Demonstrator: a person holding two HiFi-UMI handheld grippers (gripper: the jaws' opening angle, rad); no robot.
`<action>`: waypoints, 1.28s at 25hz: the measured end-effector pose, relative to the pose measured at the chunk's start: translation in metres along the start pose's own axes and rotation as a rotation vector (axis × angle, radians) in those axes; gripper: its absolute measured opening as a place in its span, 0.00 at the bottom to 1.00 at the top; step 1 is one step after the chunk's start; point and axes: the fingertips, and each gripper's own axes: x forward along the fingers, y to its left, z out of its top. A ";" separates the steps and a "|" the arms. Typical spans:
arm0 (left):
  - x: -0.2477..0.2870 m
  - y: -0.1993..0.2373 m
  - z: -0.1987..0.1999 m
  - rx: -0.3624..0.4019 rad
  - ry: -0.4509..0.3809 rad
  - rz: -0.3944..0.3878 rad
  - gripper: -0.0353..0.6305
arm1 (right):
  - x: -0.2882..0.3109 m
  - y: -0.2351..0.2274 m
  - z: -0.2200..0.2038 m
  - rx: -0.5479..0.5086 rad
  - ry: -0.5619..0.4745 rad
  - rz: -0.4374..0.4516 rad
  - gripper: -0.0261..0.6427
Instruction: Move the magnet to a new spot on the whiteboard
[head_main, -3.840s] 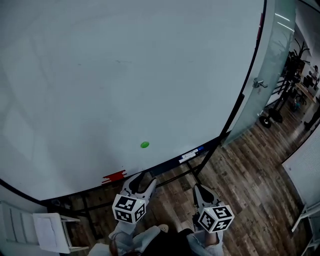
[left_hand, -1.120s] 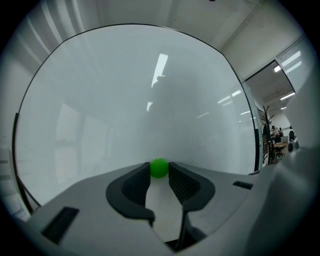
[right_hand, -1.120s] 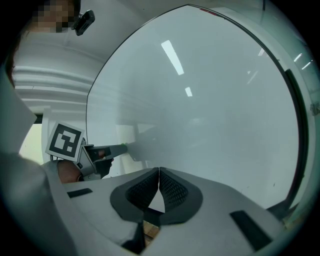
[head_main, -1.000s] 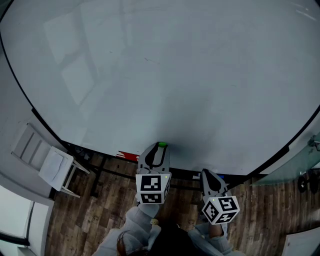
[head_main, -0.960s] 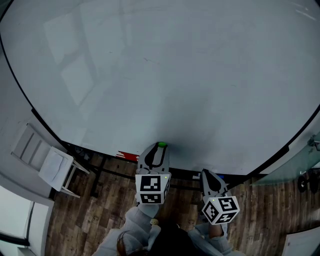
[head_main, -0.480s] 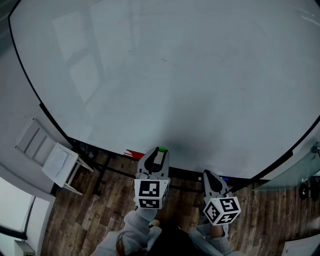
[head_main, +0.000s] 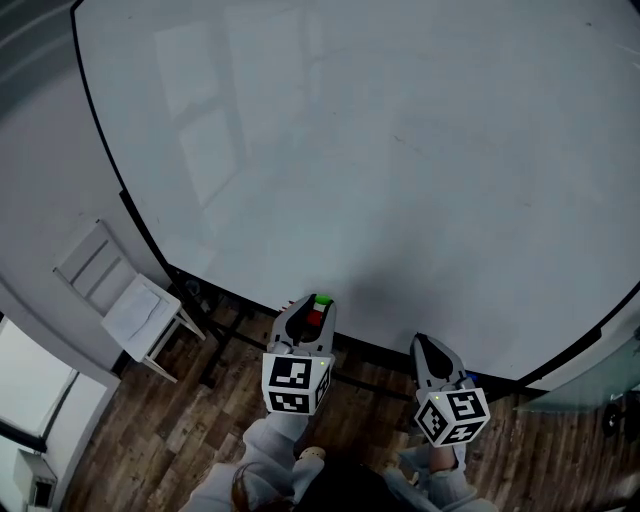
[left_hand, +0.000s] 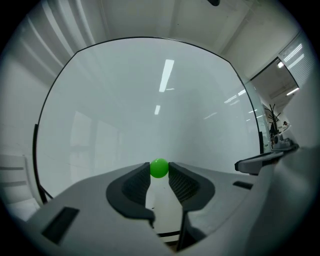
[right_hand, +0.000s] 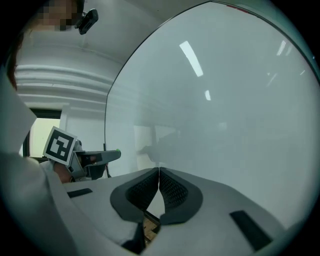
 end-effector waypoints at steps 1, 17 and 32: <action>-0.003 0.008 0.002 0.001 -0.001 0.009 0.23 | 0.004 0.005 0.004 -0.015 -0.005 0.015 0.08; -0.018 0.100 0.092 0.044 -0.137 0.087 0.23 | 0.066 0.078 0.104 -0.214 -0.160 0.216 0.08; -0.006 0.159 0.193 0.145 -0.270 0.149 0.23 | 0.093 0.127 0.211 -0.309 -0.368 0.280 0.08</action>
